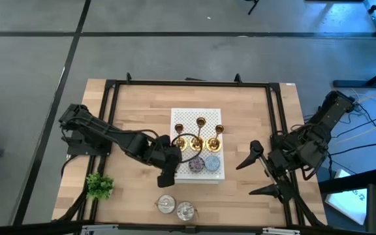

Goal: Pick & Place candle stick holders
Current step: Put the pink patterned scented candle on the shelf aligned with the other red and blue patterned scented candles

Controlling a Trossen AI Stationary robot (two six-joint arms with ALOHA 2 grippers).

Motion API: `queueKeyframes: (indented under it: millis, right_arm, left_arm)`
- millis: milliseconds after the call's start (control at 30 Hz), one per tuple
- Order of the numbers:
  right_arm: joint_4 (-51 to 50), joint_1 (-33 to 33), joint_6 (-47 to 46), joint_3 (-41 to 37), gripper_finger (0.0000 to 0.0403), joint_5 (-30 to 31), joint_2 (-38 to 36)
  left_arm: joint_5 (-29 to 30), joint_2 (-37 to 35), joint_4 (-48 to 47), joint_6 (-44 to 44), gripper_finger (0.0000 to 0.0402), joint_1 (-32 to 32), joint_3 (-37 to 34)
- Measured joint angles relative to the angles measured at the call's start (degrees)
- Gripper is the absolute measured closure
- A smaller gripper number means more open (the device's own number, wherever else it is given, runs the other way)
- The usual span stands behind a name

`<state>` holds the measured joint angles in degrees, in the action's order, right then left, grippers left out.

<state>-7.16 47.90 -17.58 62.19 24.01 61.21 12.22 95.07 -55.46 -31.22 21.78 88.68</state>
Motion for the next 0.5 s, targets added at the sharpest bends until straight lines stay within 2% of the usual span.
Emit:
queueKeyframes:
  millis: [133, 500]
  right_arm:
    - [0.28, 0.02, 0.0, 0.0, 0.0012, -0.02, 0.0]
    - [0.09, 0.02, 0.48, 0.0, 0.0012, -0.08, 0.0]
  left_arm:
    - [4.39, 0.56, 0.33, -0.74, 0.0111, 0.36, 1.55]
    - [1.48, 0.56, 1.74, -6.78, 0.0111, 0.31, 1.67]
